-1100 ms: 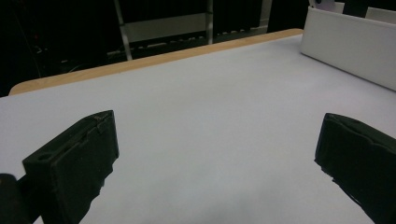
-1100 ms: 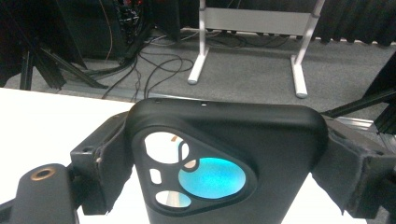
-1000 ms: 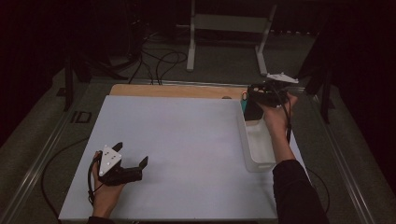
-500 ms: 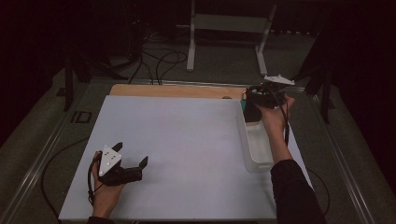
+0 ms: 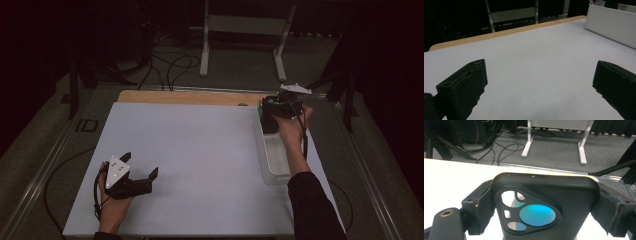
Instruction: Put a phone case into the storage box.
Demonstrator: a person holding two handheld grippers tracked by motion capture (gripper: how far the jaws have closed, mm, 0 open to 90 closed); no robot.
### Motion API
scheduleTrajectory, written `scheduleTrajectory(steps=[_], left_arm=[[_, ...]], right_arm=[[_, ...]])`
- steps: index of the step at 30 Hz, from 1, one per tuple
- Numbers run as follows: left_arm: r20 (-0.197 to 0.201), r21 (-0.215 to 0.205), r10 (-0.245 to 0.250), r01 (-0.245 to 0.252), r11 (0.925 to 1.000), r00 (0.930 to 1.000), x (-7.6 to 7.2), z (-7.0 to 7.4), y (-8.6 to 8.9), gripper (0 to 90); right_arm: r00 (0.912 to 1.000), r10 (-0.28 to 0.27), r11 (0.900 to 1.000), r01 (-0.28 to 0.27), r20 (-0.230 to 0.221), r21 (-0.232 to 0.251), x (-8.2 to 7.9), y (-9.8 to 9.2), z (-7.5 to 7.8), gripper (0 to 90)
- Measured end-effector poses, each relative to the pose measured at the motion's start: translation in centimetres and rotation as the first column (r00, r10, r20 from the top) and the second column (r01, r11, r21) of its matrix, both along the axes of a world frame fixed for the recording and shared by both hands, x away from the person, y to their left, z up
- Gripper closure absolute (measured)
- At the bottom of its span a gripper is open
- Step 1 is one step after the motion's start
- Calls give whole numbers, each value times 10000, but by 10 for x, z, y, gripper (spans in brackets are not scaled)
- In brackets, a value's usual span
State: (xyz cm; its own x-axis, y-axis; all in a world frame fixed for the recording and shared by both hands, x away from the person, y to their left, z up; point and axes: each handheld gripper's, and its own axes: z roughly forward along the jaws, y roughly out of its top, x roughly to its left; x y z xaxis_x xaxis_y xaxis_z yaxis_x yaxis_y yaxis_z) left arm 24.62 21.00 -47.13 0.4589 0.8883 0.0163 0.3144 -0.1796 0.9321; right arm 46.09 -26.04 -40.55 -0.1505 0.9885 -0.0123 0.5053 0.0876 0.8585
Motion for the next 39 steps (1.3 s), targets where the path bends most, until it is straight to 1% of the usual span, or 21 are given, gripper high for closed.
scheduleTrajectory(steps=[2, 8, 11, 24, 39], left_arm=[[12, 1, -11, 11, 10000, 10000, 0, 0, 0, 0], [5, -7, -17, 17, 10000, 10000, 0, 0, 0, 0], [18, -21, -17, 17, 10000, 10000, 0, 0, 0, 0], [24, -46, -18, 18, 10000, 10000, 0, 0, 0, 0], [29, -75, -26, 26, 10000, 10000, 0, 0, 0, 0]], right_arm=[[10000, -17, 10000, 17, -12, -57, 0, 0, -3, 136], [9999, -42, 10000, 41, -131, -33, 2, 1, -9, 136], [9998, -61, 9999, 59, -171, -158, 3, 2, -12, 136], [9993, -218, 9996, 213, -304, -157, 4, -1, -18, 135], [9995, -280, 9994, 276, -164, -209, 7, 1, -21, 135]])
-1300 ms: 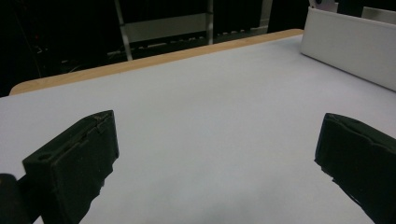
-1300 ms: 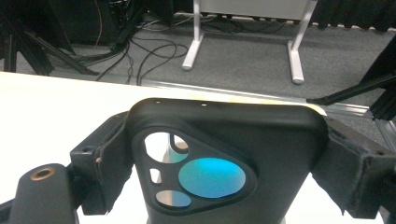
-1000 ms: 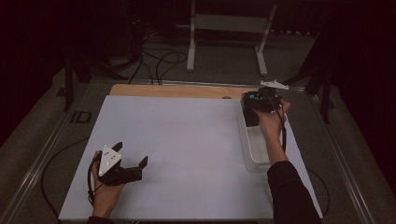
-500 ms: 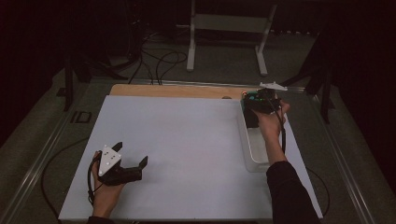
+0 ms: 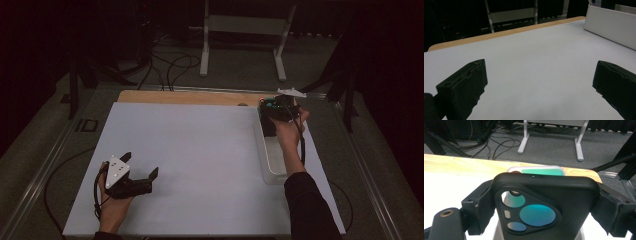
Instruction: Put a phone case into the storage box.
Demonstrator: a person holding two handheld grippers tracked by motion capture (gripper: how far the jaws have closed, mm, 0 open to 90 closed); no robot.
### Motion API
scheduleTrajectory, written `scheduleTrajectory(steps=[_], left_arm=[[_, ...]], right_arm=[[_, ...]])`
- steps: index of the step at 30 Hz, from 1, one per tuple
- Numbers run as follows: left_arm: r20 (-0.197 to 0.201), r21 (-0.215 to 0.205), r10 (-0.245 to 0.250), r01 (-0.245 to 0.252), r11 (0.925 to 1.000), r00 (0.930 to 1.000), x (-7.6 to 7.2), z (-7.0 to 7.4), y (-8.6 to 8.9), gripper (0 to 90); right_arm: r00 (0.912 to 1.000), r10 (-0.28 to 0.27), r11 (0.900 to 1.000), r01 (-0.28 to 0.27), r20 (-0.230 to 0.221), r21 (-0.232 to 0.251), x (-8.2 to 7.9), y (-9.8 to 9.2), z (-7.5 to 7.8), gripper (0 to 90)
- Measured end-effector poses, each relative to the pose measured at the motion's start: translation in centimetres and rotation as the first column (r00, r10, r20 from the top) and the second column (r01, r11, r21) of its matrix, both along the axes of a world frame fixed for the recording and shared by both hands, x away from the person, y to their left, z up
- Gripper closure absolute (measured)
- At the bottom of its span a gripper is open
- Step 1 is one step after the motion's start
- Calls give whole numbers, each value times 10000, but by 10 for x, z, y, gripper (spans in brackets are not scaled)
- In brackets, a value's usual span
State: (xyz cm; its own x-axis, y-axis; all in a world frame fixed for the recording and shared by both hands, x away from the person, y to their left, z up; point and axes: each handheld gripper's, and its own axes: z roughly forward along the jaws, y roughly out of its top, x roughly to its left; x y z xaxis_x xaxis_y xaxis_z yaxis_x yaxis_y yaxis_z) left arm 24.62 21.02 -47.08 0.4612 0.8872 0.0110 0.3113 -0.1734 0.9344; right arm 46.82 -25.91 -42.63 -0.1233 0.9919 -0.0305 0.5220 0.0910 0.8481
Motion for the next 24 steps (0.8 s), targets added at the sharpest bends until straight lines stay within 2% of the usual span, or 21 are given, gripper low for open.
scheduleTrajectory(steps=[10, 24], left_arm=[[-15, -16, 1, -1, 10000, 10000, 0, 0, 0, 0], [-15, -41, -20, 20, 10000, 10000, -1, 0, 1, 0]], right_arm=[[9999, -46, 10000, 47, 156, -68, 3, 2, -1, 135], [9999, 70, 10000, -70, 148, -15, 6, 0, -3, 130]])
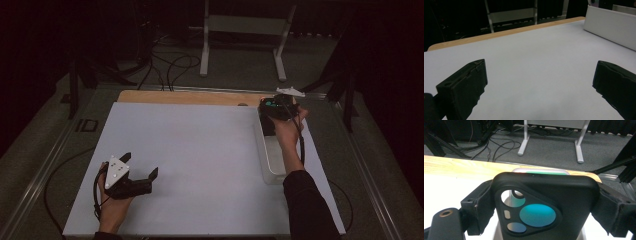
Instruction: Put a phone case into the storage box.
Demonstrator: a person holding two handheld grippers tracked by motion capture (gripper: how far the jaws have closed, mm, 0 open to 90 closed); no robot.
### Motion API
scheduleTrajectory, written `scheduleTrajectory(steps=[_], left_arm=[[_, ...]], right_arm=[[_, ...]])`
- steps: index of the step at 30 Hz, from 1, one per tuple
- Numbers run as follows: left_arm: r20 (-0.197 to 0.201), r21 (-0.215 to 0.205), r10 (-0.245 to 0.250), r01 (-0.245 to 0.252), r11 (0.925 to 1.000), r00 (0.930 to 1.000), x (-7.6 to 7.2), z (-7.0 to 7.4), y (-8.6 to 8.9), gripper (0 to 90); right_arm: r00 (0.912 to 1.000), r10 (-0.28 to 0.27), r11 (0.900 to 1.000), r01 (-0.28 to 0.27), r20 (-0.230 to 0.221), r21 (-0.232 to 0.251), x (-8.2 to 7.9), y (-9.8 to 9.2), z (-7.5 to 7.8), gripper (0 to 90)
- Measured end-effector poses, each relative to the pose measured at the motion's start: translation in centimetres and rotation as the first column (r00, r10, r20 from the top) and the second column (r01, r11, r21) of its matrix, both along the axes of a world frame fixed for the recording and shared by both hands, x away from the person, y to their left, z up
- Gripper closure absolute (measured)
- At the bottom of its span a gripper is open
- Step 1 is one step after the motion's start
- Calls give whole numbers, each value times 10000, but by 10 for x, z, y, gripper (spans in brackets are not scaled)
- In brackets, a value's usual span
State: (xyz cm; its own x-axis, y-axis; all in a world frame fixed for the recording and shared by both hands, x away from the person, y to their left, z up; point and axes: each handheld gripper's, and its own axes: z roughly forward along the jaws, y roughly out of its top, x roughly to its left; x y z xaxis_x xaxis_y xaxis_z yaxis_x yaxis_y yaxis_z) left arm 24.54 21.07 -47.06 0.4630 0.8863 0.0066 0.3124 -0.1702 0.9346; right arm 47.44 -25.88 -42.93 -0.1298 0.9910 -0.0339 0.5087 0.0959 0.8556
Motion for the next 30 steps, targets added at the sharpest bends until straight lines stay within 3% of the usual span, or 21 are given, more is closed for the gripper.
scheduleTrajectory(steps=[11, 16, 30], left_arm=[[-9, -26, -2, 2, 10000, 10000, 0, 0, 0, 0], [-17, -36, 0, 0, 10000, 10000, 0, 0, 0, 0], [-10, -139, 39, -39, 9999, 10000, 0, 0, 1, 0]], right_arm=[[9999, 120, 9999, -120, -5, -68, 5, 1, -1, 125], [9998, 0, 10000, 0, -207, 35, 7, 0, -2, 93], [9978, 407, 9990, -398, -532, 182, 14, 1, 1, 84]])
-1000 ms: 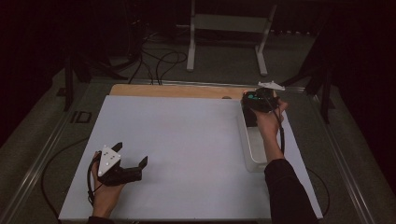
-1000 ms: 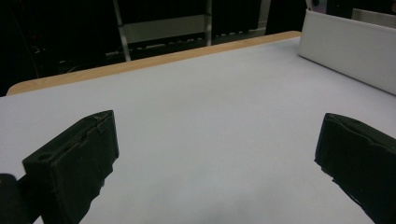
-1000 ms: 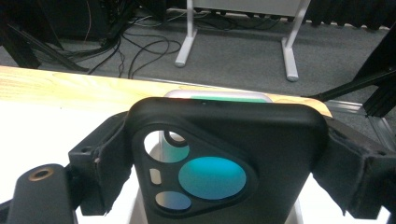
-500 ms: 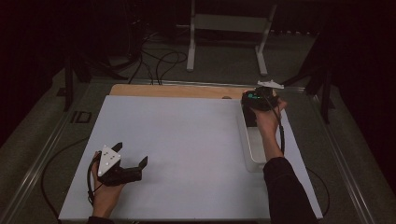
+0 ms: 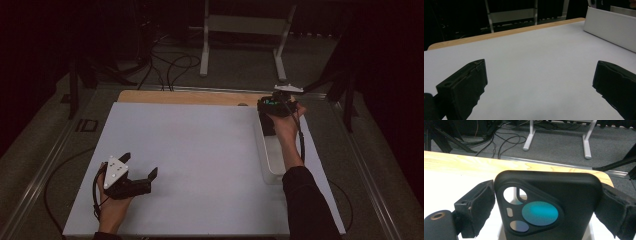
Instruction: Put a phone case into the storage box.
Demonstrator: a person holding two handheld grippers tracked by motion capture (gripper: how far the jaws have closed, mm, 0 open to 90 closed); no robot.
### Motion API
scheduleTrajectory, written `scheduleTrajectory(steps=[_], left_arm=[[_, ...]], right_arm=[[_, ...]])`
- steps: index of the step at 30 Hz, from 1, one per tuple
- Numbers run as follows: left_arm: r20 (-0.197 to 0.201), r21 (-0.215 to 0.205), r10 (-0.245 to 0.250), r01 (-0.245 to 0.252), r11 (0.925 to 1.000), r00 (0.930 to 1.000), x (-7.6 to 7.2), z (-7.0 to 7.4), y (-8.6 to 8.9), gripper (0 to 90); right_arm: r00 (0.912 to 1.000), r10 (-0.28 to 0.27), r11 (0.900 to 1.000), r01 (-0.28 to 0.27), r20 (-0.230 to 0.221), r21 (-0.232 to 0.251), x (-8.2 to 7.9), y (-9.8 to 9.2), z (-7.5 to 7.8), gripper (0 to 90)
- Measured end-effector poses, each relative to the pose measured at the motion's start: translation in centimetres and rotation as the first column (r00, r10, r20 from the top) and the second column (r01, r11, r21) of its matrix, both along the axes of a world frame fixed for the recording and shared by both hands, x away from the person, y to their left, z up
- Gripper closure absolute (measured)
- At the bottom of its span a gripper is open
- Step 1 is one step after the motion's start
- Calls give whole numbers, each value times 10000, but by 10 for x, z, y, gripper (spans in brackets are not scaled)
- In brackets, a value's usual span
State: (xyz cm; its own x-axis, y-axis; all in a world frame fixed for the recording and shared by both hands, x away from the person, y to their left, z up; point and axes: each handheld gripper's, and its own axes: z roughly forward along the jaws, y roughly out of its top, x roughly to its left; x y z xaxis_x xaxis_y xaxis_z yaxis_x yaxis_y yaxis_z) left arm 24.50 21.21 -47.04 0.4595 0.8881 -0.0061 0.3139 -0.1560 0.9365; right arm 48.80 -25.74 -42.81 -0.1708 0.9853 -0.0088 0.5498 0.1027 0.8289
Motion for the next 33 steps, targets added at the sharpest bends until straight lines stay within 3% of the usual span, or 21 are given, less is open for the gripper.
scheduleTrajectory(steps=[20, 33], left_arm=[[-17, -17, -7, 7, 10000, 10000, 0, 0, 0, 0], [-68, 32, 1, -1, 10000, 10000, 1, 0, 0, 0]], right_arm=[[9989, -112, 9994, 97, 463, 329, -3, -3, 9, 86], [9983, 351, 9977, -377, 468, 559, -12, 0, 10, 86]])
